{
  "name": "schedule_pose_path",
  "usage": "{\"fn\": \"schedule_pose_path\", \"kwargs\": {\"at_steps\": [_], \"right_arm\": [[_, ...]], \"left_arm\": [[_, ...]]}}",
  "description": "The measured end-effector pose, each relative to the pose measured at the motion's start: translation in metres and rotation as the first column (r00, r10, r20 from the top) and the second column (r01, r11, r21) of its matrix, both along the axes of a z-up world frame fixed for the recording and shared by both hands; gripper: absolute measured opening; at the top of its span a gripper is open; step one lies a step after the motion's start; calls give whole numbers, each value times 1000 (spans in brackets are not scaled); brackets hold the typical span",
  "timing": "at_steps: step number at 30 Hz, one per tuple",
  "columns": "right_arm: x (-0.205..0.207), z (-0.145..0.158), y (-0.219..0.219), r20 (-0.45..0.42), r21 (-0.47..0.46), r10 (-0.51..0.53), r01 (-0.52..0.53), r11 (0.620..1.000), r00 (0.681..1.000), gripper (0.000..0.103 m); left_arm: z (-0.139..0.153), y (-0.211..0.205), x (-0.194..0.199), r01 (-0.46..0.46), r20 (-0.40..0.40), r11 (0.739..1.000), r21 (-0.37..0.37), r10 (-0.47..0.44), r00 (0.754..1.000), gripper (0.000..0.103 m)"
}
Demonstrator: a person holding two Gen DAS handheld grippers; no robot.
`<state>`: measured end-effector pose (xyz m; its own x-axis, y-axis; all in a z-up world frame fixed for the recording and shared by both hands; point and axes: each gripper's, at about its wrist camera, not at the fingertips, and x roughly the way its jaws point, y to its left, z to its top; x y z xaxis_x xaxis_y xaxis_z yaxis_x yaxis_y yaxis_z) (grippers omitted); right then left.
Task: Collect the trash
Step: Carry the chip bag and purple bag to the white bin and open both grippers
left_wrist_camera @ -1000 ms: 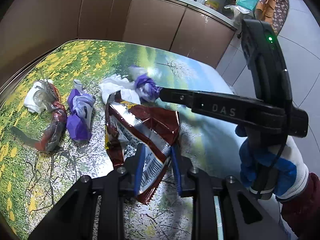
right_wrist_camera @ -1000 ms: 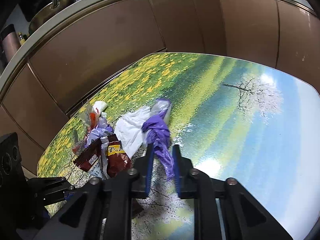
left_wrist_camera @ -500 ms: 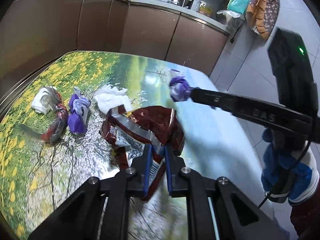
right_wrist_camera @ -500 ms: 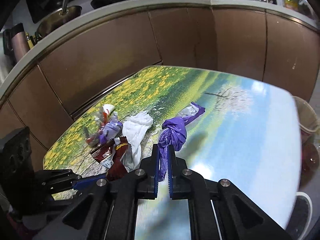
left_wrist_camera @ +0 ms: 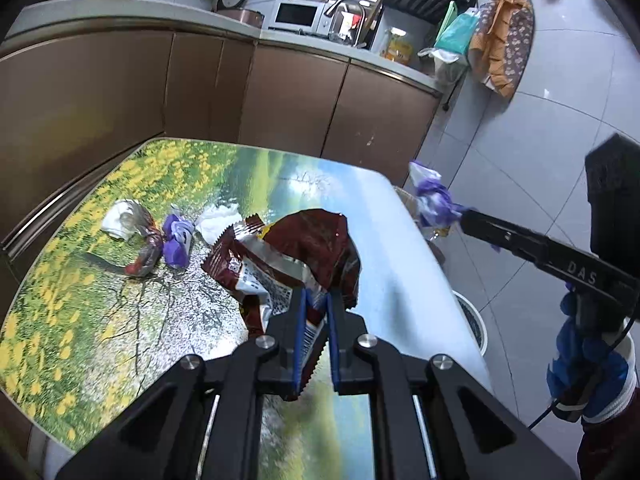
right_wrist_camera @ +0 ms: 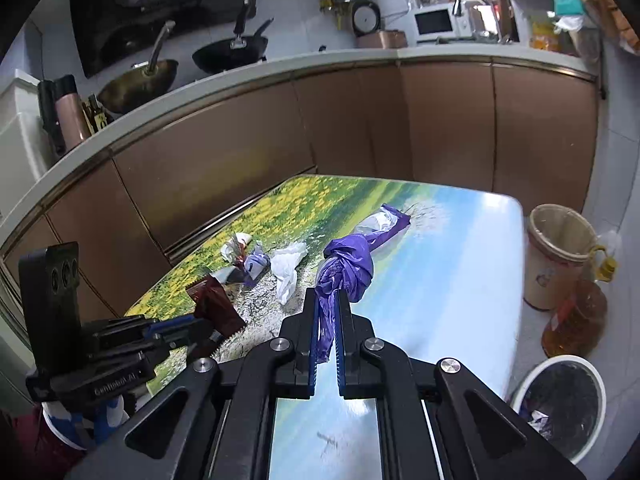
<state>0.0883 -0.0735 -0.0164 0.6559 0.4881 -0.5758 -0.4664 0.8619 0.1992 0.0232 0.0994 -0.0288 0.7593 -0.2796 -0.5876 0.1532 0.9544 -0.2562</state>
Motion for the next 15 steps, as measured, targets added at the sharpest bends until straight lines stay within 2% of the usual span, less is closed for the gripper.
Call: {"fn": "schedule_pose_path", "kwargs": {"at_steps": [9,15], "right_arm": [[-50,27,-53,58,66,-79,75,995,995,7],[-73,41,-97,100,100,-174,164,981,980,7]], "left_arm": [[35,-22,-26,12,66,1000,24,-13,998,9],[55,-58,-21,77,101,996,47,-81,992,9]]}}
